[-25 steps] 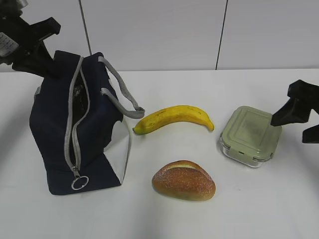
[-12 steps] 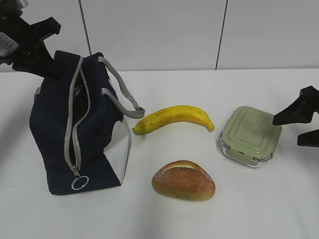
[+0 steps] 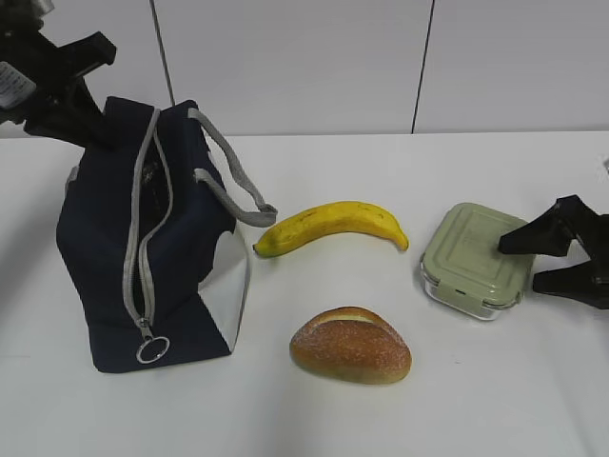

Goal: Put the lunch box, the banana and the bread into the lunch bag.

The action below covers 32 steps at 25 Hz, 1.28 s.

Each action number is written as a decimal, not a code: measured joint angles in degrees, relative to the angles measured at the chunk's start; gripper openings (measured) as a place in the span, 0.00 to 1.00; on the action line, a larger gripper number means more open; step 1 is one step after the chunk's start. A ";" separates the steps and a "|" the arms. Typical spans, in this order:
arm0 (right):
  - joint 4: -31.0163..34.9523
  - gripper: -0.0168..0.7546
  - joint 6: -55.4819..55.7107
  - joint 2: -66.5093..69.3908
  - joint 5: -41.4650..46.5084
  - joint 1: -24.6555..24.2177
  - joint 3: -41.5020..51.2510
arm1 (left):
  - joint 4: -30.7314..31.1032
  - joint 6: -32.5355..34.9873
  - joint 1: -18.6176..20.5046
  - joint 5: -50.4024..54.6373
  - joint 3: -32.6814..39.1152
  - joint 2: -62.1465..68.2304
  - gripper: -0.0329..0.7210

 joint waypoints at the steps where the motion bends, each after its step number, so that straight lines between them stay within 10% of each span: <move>1: 1.84 0.80 -1.62 1.12 0.12 0.00 0.00 | -0.05 0.00 0.00 0.00 0.00 0.00 0.05; 32: 11.43 0.53 -14.48 9.75 9.58 -0.10 -1.42 | -0.91 0.00 0.00 1.36 0.00 0.00 0.05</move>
